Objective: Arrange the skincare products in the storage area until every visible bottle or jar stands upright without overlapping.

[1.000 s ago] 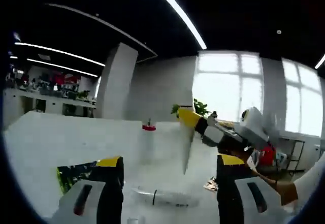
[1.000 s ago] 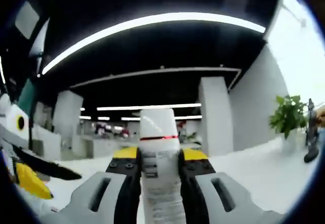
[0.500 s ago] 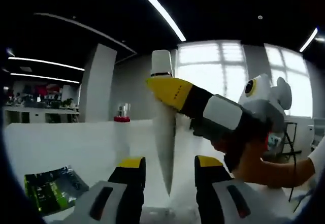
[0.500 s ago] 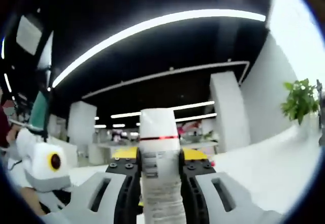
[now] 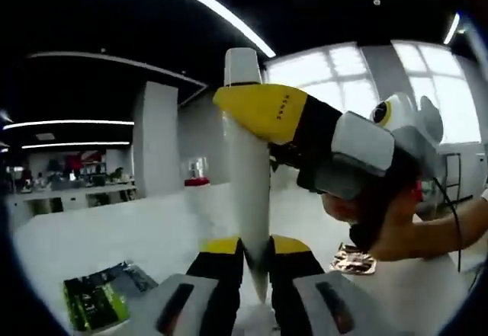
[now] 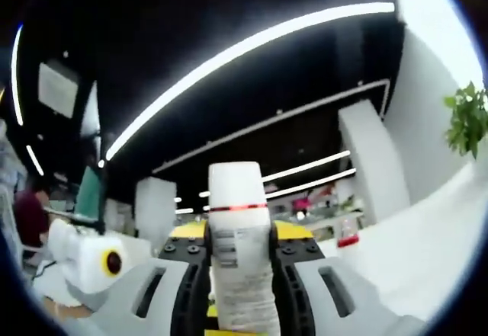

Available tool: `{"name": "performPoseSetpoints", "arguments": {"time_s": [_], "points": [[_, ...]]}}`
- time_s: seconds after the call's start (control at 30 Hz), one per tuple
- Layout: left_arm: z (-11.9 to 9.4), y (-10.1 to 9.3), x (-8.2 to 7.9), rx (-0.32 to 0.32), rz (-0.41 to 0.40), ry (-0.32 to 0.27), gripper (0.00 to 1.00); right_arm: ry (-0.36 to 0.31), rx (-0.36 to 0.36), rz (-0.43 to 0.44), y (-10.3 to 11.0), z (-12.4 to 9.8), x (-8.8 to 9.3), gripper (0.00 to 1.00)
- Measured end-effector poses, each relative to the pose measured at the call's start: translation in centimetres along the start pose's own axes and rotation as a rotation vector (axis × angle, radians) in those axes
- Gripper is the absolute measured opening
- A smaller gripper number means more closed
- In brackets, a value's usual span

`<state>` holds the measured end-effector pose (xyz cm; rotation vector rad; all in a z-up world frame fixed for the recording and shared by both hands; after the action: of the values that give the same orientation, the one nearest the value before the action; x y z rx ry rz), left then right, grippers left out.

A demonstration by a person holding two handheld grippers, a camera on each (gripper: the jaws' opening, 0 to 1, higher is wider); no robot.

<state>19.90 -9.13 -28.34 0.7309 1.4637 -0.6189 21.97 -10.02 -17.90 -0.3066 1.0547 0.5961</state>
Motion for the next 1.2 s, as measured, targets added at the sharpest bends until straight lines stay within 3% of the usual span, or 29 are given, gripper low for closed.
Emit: {"name": "performPoseSetpoints", "arguments": {"time_s": [0.03, 0.1, 0.17, 0.2, 0.3, 0.43, 0.5, 0.53, 0.7, 0.73, 0.83, 0.9, 1.0, 1.03, 1.13, 1.2], "points": [[-0.1, 0.8, 0.2, -0.049, 0.013, 0.020, 0.10, 0.002, -0.005, 0.017, 0.0, 0.0, 0.2, 0.28], [-0.2, 1.4, 0.4, -0.075, -0.018, 0.053, 0.09, 0.010, -0.021, 0.034, 0.1, 0.0, 0.5, 0.29], [-0.6, 2.1, 0.4, -0.106, 0.063, 0.078, 0.08, 0.013, -0.039, 0.061, 0.2, 0.1, 0.8, 0.29], [-1.0, 2.6, 0.5, -0.154, 0.114, 0.092, 0.08, 0.022, -0.060, 0.069, 0.3, 0.1, 1.1, 0.30], [-1.5, 3.7, 0.9, -0.244, 0.180, 0.163, 0.07, 0.017, -0.085, 0.063, 0.3, 0.4, 1.7, 0.31], [-2.7, 6.1, 0.1, -0.411, 0.375, 0.184, 0.06, -0.053, -0.127, -0.058, 1.0, 0.4, 1.3, 0.33], [-3.1, 6.6, 0.0, -0.440, 0.413, 0.199, 0.06, -0.038, -0.102, -0.095, 0.6, 0.0, 1.4, 0.34], [-3.6, 7.5, -0.2, -0.488, 0.474, 0.208, 0.06, -0.033, -0.108, -0.091, 0.7, 0.1, 1.5, 0.34], [-4.0, 9.0, -0.3, -0.540, 0.530, 0.222, 0.07, -0.003, -0.113, -0.181, 0.9, 0.3, 2.6, 0.39], [-4.9, 10.9, 0.1, -0.573, 0.544, 0.258, 0.07, 0.003, -0.112, -0.206, 1.0, 0.4, 2.9, 0.42], [-6.0, 12.5, 0.4, -0.593, 0.536, 0.280, 0.07, 0.029, -0.109, -0.243, 0.8, 0.3, 3.3, 0.49], [-7.1, 13.2, 0.4, -0.644, 0.591, 0.304, 0.07, 0.053, -0.104, -0.276, 0.7, 0.3, 3.7, 0.54], [-6.9, 13.5, 0.6, -0.653, 0.636, 0.327, 0.07, 0.059, -0.095, -0.446, 1.1, 0.4, 3.7, 0.62], [-7.1, 13.7, 0.7, -0.668, 0.653, 0.335, 0.07, 0.078, -0.100, -0.494, 1.3, 0.3, 4.1, 0.63], [-7.2, 14.4, 1.1, -0.688, 0.725, 0.387, 0.07, 0.149, -0.137, -0.495, 2.0, 0.1, 5.6, 0.60], [-7.1, 14.0, 1.5, -0.677, 0.746, 0.397, 0.07, 0.212, -0.135, -0.582, 1.7, 0.1, 6.3, 0.60]]}}
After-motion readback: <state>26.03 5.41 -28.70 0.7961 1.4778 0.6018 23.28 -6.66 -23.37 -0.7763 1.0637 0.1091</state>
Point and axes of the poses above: the point that each gripper's makers call its tool centre point, and the gripper's own axes: z roughly forward along the fingers, y roughly to its left, x roughly out of its underside, the point moved 1 cm from there along -z, roughly backward along the fingers, and after that the axes turned 5 degrees about -x, right-handed, at the moved point
